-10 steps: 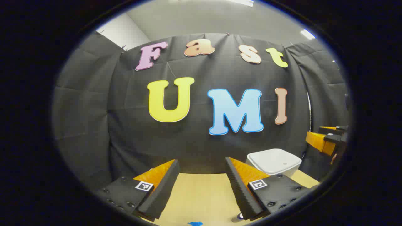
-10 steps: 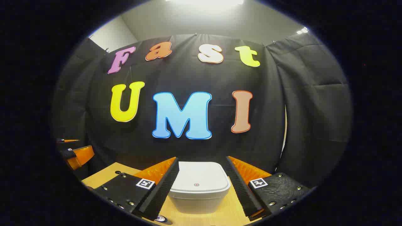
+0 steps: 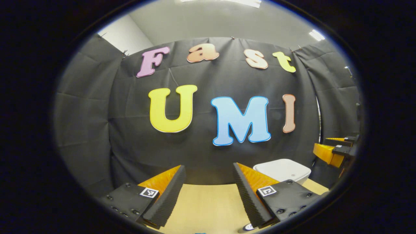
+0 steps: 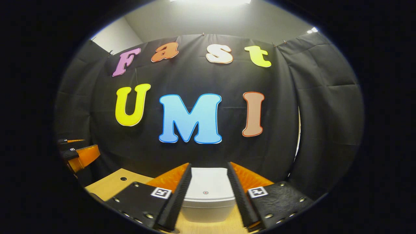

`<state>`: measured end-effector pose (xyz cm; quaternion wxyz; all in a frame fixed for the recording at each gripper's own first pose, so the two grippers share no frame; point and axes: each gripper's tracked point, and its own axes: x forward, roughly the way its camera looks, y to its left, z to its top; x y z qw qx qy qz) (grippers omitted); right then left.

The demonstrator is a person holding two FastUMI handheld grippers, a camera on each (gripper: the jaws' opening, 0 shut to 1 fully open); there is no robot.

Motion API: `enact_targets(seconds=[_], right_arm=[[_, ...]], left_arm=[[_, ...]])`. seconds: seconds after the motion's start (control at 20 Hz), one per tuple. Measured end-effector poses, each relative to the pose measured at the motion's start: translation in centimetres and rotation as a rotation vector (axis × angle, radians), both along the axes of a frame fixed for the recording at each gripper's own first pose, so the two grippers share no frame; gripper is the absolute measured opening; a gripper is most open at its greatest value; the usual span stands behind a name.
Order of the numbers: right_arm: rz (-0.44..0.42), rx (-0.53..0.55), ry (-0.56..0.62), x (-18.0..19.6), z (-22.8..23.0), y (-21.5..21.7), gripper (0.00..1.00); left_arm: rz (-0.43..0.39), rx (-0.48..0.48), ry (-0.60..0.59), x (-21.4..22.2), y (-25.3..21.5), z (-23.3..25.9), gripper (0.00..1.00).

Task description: Press the lid of the desktop garbage bin to open it, pick up the crumpled paper on the desktop and throw it into the bin, then pick up the pop can on the desktop and drop it into the bin, and finally close the garbage bin lid.

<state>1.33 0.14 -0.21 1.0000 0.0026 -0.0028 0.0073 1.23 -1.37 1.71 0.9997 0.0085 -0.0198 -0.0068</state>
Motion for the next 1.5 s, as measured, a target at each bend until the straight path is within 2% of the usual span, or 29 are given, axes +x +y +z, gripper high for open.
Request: enact_targets(seconds=[0.05, 0.15, 0.2, 0.3, 0.35, 0.4, 0.75, 1.2, 1.5], right_arm=[[0.010, 0.006, 0.002, -0.2, -0.2, 0.4, 0.53], [0.029, 0.011, 0.011, 0.0, -0.4, 0.8, 0.51], [0.043, 0.014, 0.018, 0.2, -0.6, 1.2, 0.38], [0.015, 0.013, 0.014, -0.1, -0.8, 0.4, 0.40], [0.025, 0.027, 0.011, 0.5, -0.6, 0.8, 0.07], [0.040, 0.037, 0.020, 0.5, -0.9, 1.0, 0.05], [0.079, 0.017, 0.106, 3.2, -4.3, 1.8, 0.05], [0.078, 0.059, 0.270, 5.9, -11.6, 1.7, 0.05], [0.075, 0.063, 0.284, 6.4, -12.7, 1.6, 0.05]], left_arm=[[0.001, 0.002, 0.001, 0.1, 0.0, 0.0, 0.95], [0.001, -0.001, 0.002, 0.3, 0.1, -0.1, 0.95], [0.001, -0.003, 0.003, 0.5, 0.0, 0.0, 0.95], [0.000, -0.003, 0.001, 0.6, -0.1, 0.2, 0.95], [-0.001, 0.000, -0.001, 0.6, -0.1, 0.2, 0.95], [-0.002, 0.002, -0.004, 0.6, 0.0, 0.3, 0.95], [0.002, -0.001, -0.002, 0.8, 0.1, 0.2, 0.95], [0.047, 0.016, 0.005, 0.9, 1.9, 0.1, 0.95], [0.068, 0.009, 0.017, 0.9, 2.7, -0.4, 0.95]])
